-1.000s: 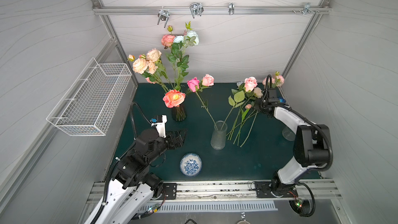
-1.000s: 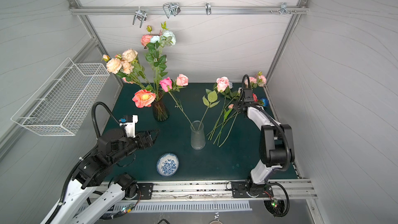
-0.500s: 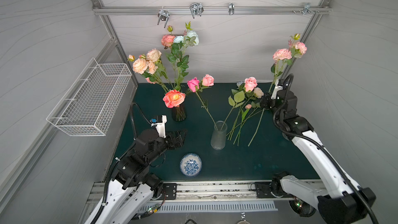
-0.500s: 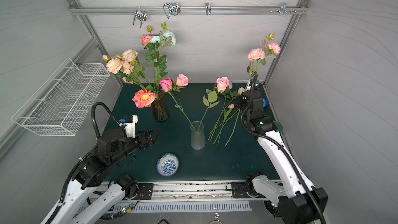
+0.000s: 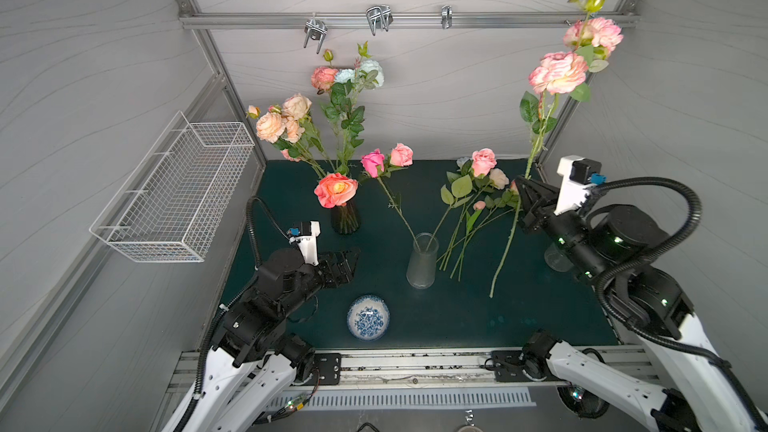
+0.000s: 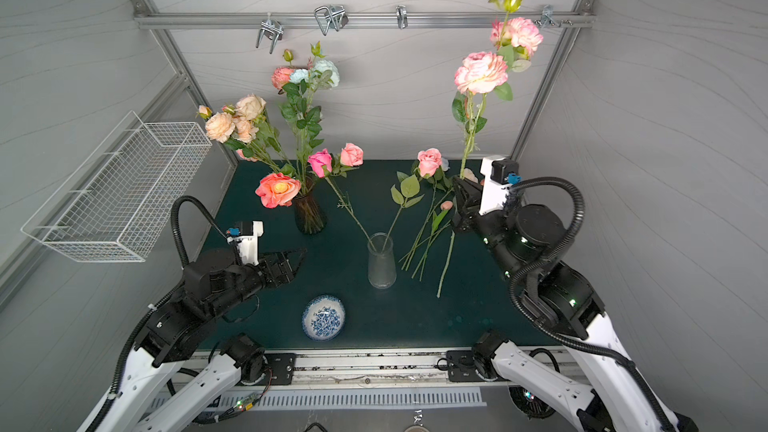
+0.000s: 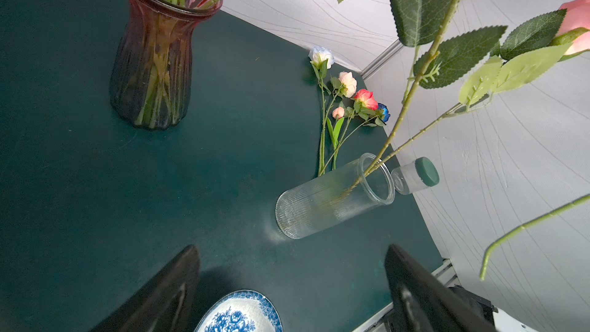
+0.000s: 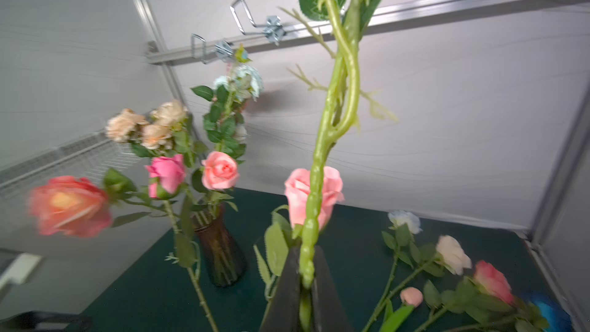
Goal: Arrange flowers in a vase
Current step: Pick up the flower from the flowers, then place the flower in the vase.
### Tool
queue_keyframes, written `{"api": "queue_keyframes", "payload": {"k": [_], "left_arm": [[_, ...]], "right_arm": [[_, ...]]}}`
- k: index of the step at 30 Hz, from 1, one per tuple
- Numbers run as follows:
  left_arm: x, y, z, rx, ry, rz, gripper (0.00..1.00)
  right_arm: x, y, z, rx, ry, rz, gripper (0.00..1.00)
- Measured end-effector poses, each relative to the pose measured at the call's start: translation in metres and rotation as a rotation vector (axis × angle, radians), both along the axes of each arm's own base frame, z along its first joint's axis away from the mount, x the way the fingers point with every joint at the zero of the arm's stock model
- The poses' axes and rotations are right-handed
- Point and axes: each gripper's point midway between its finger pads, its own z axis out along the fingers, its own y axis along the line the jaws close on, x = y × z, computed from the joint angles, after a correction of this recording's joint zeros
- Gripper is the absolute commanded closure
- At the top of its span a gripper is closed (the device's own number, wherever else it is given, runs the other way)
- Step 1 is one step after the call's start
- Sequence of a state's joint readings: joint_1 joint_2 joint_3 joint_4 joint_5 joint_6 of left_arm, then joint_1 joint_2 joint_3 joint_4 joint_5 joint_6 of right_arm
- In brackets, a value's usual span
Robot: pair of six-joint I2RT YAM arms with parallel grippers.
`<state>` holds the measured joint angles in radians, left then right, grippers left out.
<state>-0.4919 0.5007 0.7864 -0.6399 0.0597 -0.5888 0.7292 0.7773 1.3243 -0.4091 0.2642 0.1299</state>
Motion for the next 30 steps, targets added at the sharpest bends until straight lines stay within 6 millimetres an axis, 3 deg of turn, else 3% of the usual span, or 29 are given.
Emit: {"api": "queue_keyframes", "payload": {"k": [3, 6, 12, 15, 18, 24, 30], "left_arm": [[-0.001, 0.001, 0.000, -0.003, 0.004, 0.003, 0.08], [-0.001, 0.001, 0.000, -0.004, 0.004, 0.007, 0.08], [-0.001, 0.004, -0.002, 0.003, 0.008, 0.018, 0.08], [-0.002, 0.005, -0.003, 0.007, 0.013, 0.021, 0.08], [-0.002, 0.005, -0.004, 0.009, 0.018, 0.021, 0.08], [-0.003, 0.005, -0.001, 0.011, 0.020, 0.021, 0.08], [-0.003, 0.005, -0.001, 0.012, 0.022, 0.021, 0.08]], "right_arm": [[-0.016, 0.027, 0.026, 0.027, -0.049, 0.178, 1.00], [-0.018, 0.064, 0.033, 0.036, -0.085, 0.322, 1.00], [-0.007, 0.150, -0.002, -0.070, -0.143, 0.485, 1.00], [0.001, 0.178, -0.018, -0.119, -0.183, 0.512, 1.00], [0.005, 0.191, -0.017, -0.129, -0.253, 0.513, 1.00], [0.008, 0.193, 0.012, -0.086, -0.401, 0.472, 1.00], [0.015, 0.199, 0.014, -0.091, -0.438, 0.448, 1.00]]}}
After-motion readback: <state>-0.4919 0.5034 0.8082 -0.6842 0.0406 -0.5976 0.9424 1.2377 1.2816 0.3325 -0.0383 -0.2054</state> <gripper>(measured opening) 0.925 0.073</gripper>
